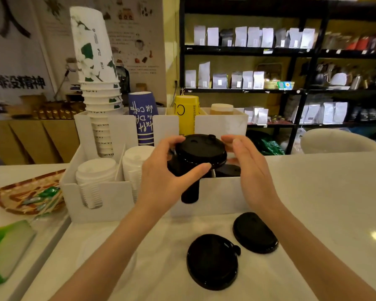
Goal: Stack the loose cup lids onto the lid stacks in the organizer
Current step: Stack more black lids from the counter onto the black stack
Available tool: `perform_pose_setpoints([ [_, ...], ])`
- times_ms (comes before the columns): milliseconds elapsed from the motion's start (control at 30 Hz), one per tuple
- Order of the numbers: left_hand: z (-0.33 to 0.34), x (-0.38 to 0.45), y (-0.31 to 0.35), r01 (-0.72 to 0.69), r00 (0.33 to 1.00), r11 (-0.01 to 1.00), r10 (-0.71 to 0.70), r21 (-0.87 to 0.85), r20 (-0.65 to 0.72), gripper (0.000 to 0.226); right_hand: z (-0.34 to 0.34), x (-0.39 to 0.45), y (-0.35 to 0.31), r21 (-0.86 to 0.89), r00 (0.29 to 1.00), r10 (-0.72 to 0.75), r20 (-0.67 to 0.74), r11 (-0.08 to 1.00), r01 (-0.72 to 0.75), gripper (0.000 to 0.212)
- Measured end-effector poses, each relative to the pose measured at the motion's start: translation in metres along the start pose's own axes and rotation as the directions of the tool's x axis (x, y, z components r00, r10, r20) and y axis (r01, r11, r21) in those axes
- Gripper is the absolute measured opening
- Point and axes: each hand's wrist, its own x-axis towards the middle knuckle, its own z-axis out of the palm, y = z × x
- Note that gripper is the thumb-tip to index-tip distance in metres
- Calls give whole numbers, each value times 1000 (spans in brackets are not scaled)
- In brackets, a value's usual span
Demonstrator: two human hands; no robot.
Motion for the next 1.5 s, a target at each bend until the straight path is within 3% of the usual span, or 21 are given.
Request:
perform_pose_setpoints([
  [233, 0, 42, -14, 104, 994, 990, -100, -94, 51, 58, 11, 33, 4, 90, 997, -18, -78, 996, 25, 38],
  [400, 6, 47, -28, 109, 994, 994, -108, -25, 12, 56, 15, 41, 16, 102, 1000, 13, 8, 995, -14, 24],
  [733, 8, 50, -42, 180, 979, 979, -188, 97, 78, 55, 22, 44, 33, 18, 980, 136, 143, 990, -140, 48],
  [933, 7, 51, -42, 211, 972, 973, -219, 91, 88, 55, 24, 40, 31, 2, 973, 173, 152, 984, -176, 45],
  [1200, 1, 53, -47, 290, 938, 954, -298, 73, 175, 59, 24, 34, 23, -36, 980, 143, 136, 990, -139, 21],
  [1500, 4, 51, -48, 258, 944, 963, -268, 76, 191, 55, 29, 26, 29, -169, 987, 99, 124, 983, -77, 38],
])
